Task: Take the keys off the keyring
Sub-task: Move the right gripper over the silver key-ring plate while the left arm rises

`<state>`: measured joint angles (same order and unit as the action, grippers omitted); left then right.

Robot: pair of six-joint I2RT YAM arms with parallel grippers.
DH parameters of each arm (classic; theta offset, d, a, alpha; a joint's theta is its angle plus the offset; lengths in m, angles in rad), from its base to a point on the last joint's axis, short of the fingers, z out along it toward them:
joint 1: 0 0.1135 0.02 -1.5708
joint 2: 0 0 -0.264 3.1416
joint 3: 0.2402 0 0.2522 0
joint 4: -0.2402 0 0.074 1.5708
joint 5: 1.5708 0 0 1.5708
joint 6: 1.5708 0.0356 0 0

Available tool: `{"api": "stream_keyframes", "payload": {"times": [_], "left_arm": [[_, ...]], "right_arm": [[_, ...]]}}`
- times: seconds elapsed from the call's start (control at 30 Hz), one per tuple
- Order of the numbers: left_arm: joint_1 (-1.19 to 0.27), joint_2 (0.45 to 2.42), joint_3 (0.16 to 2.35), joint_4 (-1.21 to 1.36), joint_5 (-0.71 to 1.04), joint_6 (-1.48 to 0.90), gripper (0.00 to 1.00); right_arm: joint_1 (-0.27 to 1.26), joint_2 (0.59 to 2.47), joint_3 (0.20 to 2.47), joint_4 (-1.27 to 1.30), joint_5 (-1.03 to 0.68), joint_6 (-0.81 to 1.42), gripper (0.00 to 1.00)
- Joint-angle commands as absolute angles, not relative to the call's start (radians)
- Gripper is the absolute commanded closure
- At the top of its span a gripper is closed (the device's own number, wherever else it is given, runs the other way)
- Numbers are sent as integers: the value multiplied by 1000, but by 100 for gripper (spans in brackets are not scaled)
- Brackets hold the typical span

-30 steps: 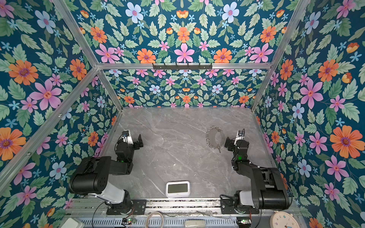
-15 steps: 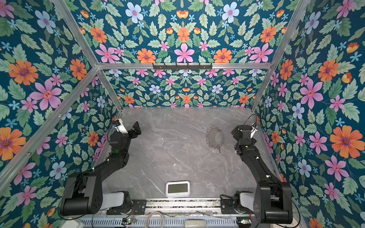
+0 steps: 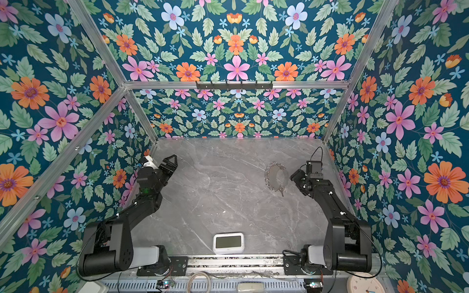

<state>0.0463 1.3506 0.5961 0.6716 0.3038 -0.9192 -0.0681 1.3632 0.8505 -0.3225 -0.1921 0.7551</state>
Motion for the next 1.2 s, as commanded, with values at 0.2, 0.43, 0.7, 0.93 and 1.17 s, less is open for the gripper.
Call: {"api": "stream_keyframes", "payload": {"times": [0.2,0.43,0.7,0.93,1.17], "left_arm": [[-108,1329,646,406,302,-779,24],[-222,1319,677,282,153,-693,24],[-242,1338,653,316,165,-700,24],[-256,1346,649,329,175,-692,24],[-258,1367,646,334,188,-686,24]], "right_arm": [[44,1565,1026,-588,-153,626,41],[48,1703,1108,-622,-161,728,47],[48,1739,1119,-587,-166,922,64],[49,1747,1140,-557,-181,993,62],[66,1815,1299,-677,-106,702,57]]}}
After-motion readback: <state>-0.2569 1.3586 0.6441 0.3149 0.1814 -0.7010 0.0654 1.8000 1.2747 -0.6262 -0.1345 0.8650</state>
